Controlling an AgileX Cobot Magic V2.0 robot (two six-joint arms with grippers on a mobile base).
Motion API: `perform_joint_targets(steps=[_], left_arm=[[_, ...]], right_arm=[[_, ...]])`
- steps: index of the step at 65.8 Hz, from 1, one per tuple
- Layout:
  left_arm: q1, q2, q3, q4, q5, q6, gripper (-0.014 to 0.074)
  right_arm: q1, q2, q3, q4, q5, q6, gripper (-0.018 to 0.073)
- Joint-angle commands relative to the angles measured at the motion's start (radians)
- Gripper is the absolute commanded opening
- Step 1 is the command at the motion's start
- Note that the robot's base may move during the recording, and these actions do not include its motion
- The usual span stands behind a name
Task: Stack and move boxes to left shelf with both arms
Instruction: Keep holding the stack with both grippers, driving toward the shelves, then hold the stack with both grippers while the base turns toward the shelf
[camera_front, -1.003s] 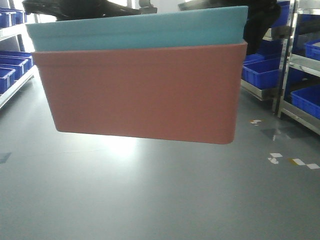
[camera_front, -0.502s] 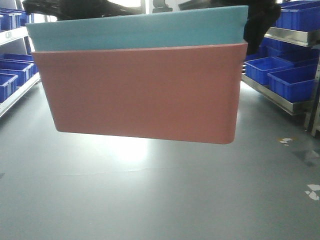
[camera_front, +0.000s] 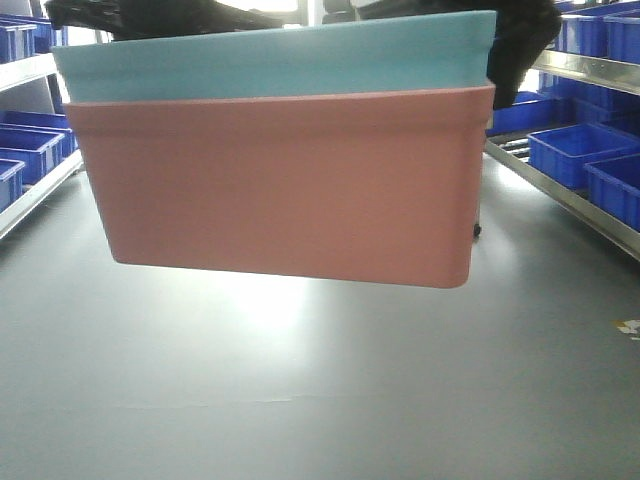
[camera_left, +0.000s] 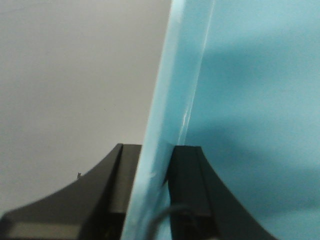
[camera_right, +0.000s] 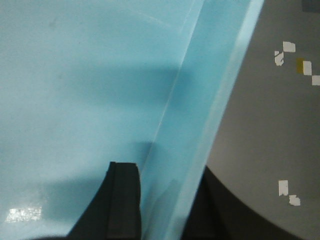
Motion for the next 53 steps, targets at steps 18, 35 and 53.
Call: perform_joint_targets(steps=[18,35,53], left_arm=[[-0.053,-0.064,-0.047,-0.126,-0.148,-0.026,-0.0003],[-0.053,-0.064,-0.047,-0.123,-0.148,-0.026,-0.0003],[-0.053,-0.064,-0.047,-0.121,-0.148,-0.026,-0.0003]], right_arm=[[0.030,-0.048,-0.045,0.058,-0.198,0.030,0.0057],[0.030,-0.046,-0.045,0.058,-0.198,0.030,0.0057],[0.030,-0.043,-0.045,0.058,-0.198,0.030,0.0057]])
